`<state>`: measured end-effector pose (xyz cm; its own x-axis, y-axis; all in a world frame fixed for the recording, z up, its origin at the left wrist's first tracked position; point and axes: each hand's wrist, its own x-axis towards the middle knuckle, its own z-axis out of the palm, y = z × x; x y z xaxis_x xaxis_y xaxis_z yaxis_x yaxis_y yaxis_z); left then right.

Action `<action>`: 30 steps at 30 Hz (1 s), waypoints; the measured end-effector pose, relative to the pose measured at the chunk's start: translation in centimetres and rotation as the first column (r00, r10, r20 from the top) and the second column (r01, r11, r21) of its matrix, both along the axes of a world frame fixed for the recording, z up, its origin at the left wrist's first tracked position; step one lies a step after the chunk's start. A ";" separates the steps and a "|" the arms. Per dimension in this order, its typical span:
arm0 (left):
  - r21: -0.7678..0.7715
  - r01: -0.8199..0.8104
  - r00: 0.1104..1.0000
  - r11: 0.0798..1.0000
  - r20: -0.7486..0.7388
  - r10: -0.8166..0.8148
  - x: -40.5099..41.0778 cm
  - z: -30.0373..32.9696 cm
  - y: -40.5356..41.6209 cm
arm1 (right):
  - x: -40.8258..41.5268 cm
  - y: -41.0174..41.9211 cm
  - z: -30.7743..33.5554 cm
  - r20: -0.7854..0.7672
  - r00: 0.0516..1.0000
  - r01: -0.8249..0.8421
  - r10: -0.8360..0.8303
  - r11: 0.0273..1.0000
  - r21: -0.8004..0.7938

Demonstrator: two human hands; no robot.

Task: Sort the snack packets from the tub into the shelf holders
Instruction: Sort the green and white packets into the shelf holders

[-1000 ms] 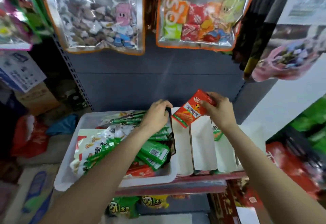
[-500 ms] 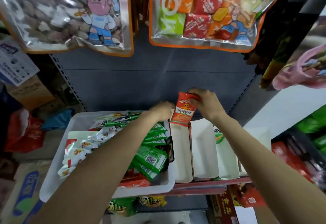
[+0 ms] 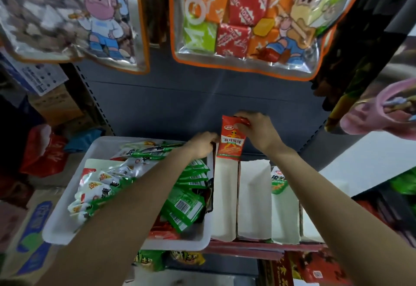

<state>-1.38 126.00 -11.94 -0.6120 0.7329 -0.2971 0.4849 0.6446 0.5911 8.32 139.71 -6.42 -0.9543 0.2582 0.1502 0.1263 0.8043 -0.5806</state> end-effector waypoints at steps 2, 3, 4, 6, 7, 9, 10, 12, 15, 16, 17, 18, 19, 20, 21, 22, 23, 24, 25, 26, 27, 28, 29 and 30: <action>0.014 -0.026 0.999 1.000 0.027 0.026 -0.2 -0.1 -0.1 | -0.3 -0.2 -0.1 -0.007 1.000 -0.008 0.008 1.000 -0.017; 0.023 -0.035 0.998 0.999 0.047 0.034 -0.2 -0.3 -0.2 | -0.4 -0.2 -0.4 -0.005 1.000 -0.007 0.007 1.000 -0.011; 0.035 -0.045 0.997 0.998 0.070 0.042 -0.2 -0.4 -0.2 | -0.5 -0.2 -0.6 0.000 1.000 -0.004 0.004 1.000 -0.003; 0.058 -0.066 0.993 0.996 0.102 0.060 -0.3 -0.5 -0.2 | -0.9 -0.2 -0.6 0.009 1.000 -0.003 0.003 1.000 0.015; 0.066 -0.078 0.992 0.995 0.106 0.071 -0.3 -0.4 -0.2 | -1.1 -0.1 -0.4 0.010 1.000 -0.007 0.007 1.000 0.022; 0.068 -0.102 0.990 0.992 0.105 0.095 -0.2 -0.3 -0.1 | -1.5 0.0 -0.3 0.003 1.000 -0.007 0.007 1.000 0.015; 0.069 -0.112 0.989 0.991 0.109 0.104 -0.2 -0.3 0.0 | -1.5 0.1 -0.4 -0.001 1.000 0.002 -0.002 1.000 -0.003; 0.077 -0.121 0.986 0.990 0.121 0.111 -0.1 -0.3 0.0 | -1.1 0.2 -0.9 0.004 0.999 0.040 -0.040 0.997 -0.067; 0.093 -0.115 0.985 0.989 0.136 0.102 -0.2 -0.4 0.1 | -0.3 0.3 -2.5 0.059 0.998 0.041 -0.035 0.993 -0.113; 0.098 -0.115 0.985 0.989 0.139 0.101 -0.2 -0.4 0.0 | -0.1 0.3 -3.2 0.089 0.996 0.027 -0.018 0.995 -0.101; 0.105 -0.117 0.985 0.988 0.143 0.101 -0.2 -0.4 0.0 | 0.0 0.4 -3.9 0.124 0.992 0.018 -0.008 0.997 -0.076; 0.113 -0.117 0.984 0.987 0.144 0.100 -0.1 -0.4 0.0 | 0.0 0.4 -4.5 0.156 0.988 0.012 -0.006 0.999 -0.035; 0.119 -0.117 0.985 0.986 0.143 0.100 0.0 -0.4 0.1 | -0.1 0.5 -5.1 0.190 0.982 0.009 -0.013 1.000 0.026; 0.122 -0.118 0.985 0.986 0.140 0.100 0.0 -0.3 0.0 | -0.2 0.5 -5.6 0.223 0.975 -0.001 -0.021 0.995 0.096; 0.120 -0.117 0.986 0.986 0.136 0.101 0.1 -0.3 0.0 | -0.3 0.4 -5.8 0.246 0.969 -0.016 -0.022 0.988 0.151; 0.118 -0.114 0.987 0.986 0.128 0.098 0.2 -0.2 0.0 | -0.4 0.4 -6.1 0.255 0.967 -0.030 -0.016 0.984 0.175; 0.115 -0.107 0.988 0.988 0.119 0.094 0.2 -0.3 0.1 | -0.6 0.3 -6.2 0.248 0.969 -0.034 -0.010 0.984 0.173; 0.111 -0.103 0.990 0.988 0.111 0.091 0.3 -0.3 0.1 | -0.7 0.3 -6.4 0.236 0.972 -0.021 -0.015 0.988 0.150; 0.106 -0.102 0.990 0.989 0.104 0.091 0.4 -0.3 0.1 | -0.7 0.2 -6.5 0.225 0.974 0.005 -0.032 0.993 0.117; 0.102 -0.102 0.991 0.990 0.095 0.092 0.5 -0.3 0.1 | -0.8 0.2 -6.6 0.219 0.974 0.034 -0.053 0.996 0.087; 0.100 -0.100 0.992 0.990 0.084 0.092 0.6 -0.2 0.2 | -0.8 0.2 -6.7 0.221 0.973 0.056 -0.071 0.996 0.072; 0.099 -0.094 0.994 0.991 0.072 0.087 0.8 -0.2 0.2 | -0.8 0.2 -6.8 0.227 0.970 0.069 -0.083 0.995 0.070; 0.097 -0.086 0.995 0.992 0.057 0.081 0.9 -0.2 0.3 | -0.9 0.1 -6.7 0.238 0.967 0.075 -0.091 0.994 0.076; 0.091 -0.077 0.996 0.993 0.040 0.074 1.0 -0.2 0.3 | -1.0 0.1 -6.7 0.248 0.964 0.076 -0.095 0.994 0.084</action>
<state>-0.33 126.32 -12.09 -0.6568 0.7104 -0.2528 0.4142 0.6201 0.6663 7.29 139.82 -13.08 -0.9387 0.3376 -0.0701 0.3305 0.8233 -0.4615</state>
